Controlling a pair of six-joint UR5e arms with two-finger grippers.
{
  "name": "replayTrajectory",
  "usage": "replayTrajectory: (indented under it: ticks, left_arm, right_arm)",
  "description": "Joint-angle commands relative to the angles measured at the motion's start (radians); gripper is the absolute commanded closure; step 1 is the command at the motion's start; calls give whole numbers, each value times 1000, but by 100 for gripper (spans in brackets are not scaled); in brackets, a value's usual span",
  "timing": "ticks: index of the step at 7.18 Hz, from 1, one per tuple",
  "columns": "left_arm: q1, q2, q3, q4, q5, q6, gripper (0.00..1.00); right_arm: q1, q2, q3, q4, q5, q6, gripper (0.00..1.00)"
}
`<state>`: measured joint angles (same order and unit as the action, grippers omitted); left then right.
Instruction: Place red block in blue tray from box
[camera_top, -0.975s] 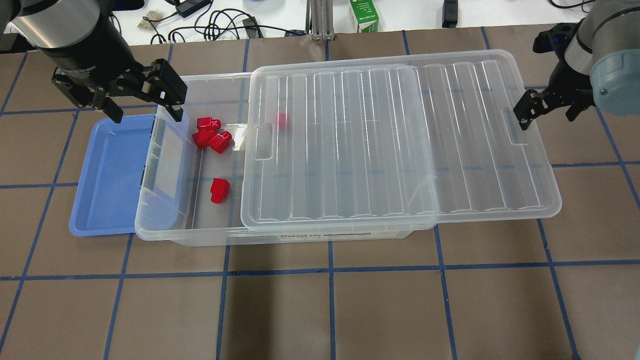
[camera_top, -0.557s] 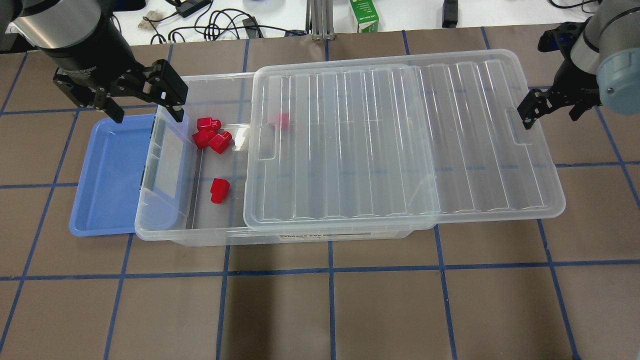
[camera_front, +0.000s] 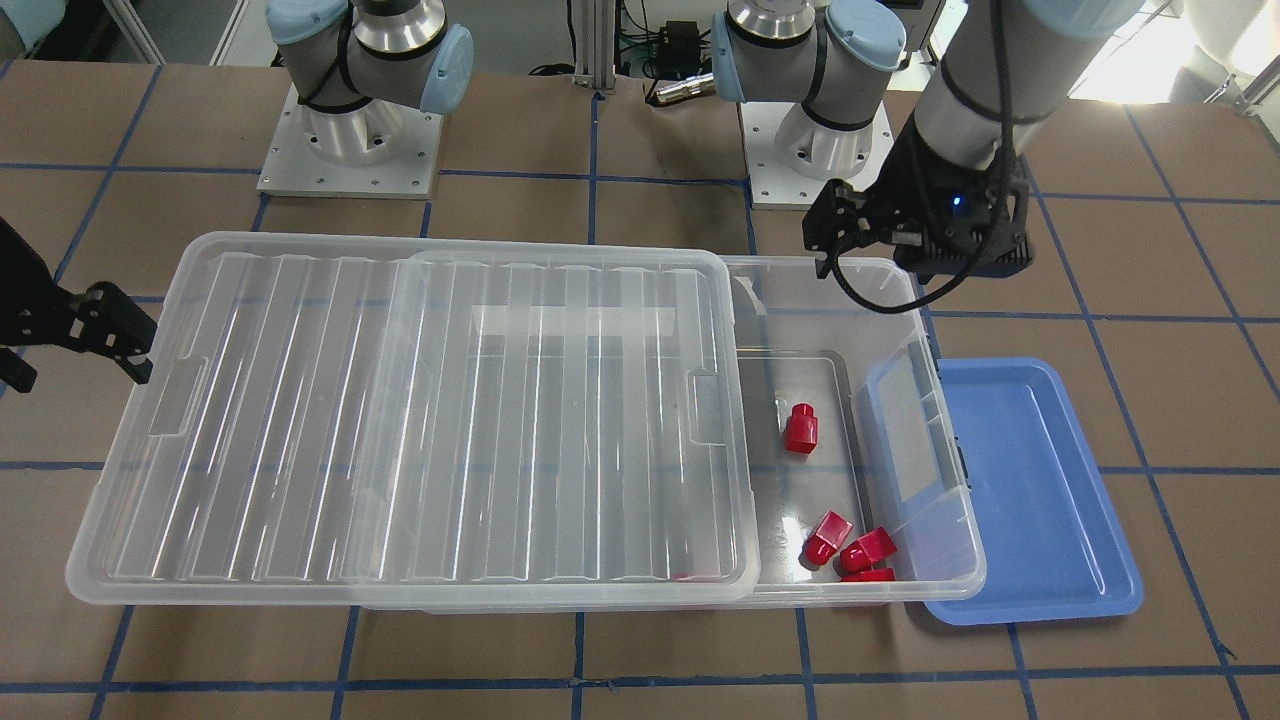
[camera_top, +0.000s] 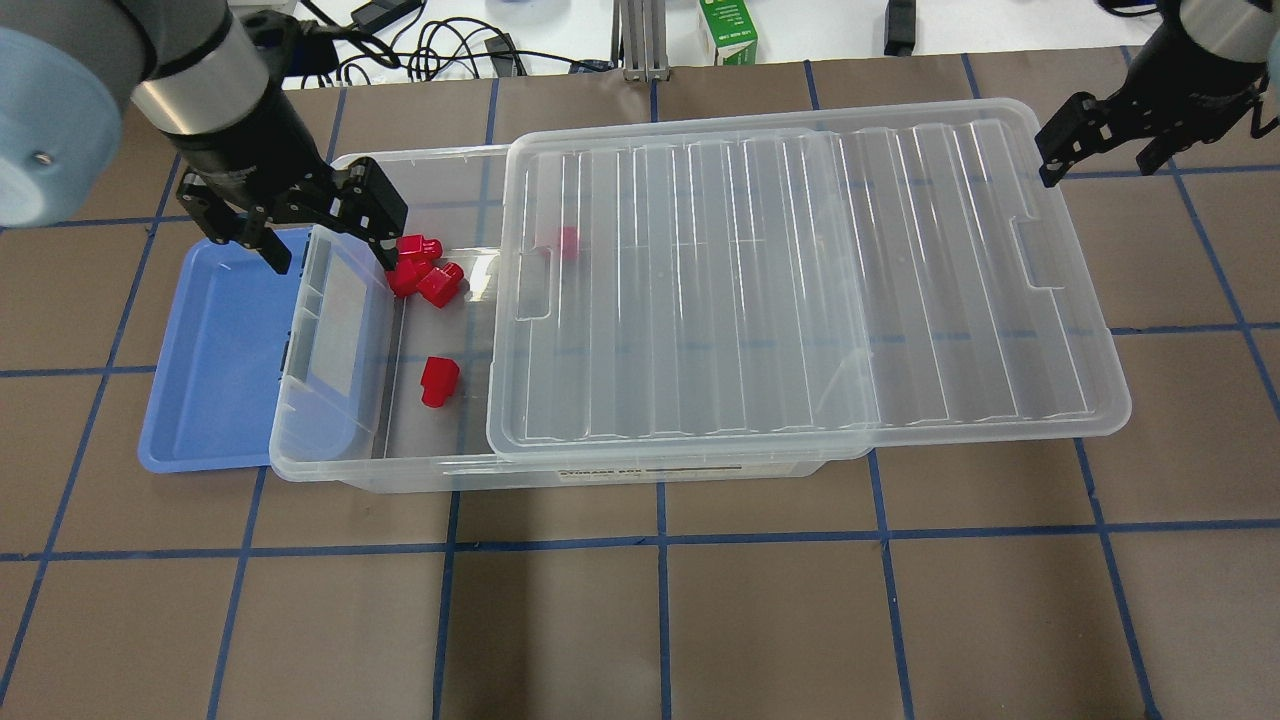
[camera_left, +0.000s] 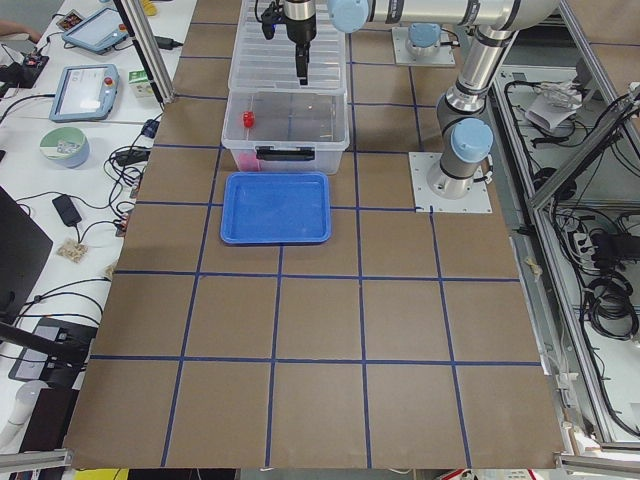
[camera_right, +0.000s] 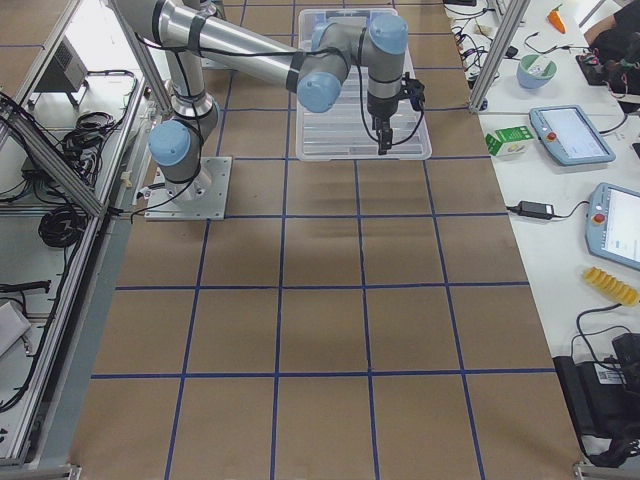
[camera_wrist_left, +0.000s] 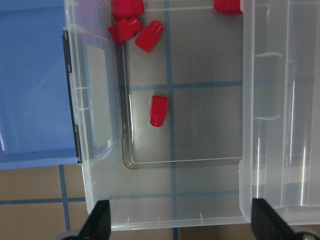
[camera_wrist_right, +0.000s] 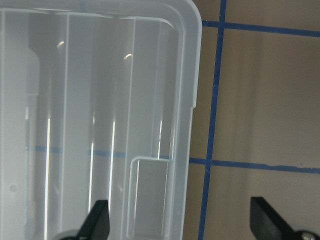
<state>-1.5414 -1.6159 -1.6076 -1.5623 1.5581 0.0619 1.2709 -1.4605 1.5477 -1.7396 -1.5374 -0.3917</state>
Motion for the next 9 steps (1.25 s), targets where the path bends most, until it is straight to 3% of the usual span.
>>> replayTrajectory:
  ticks: [1,2,4,6,9]
  left_arm:
    - [-2,-36,-171,242,4,4,0]
    - [-2,-45,-195,290,-1,1,0]
    - [4,-73,-251,342,-3,42,0]
    - [4,-116,-360,540,-39,29,0]
    - [10,-159,-385,544,-41,18,4]
  right_arm:
    - [27,-87,-76,178,-9,58,0]
    - [81,-89,-81,181,0,167,0]
    - [319,-42,-147,173,-10,432,0]
    - [355,-12,-176,169,-13,491,0]
    - [354,-21,-150,164,-10,476,0]
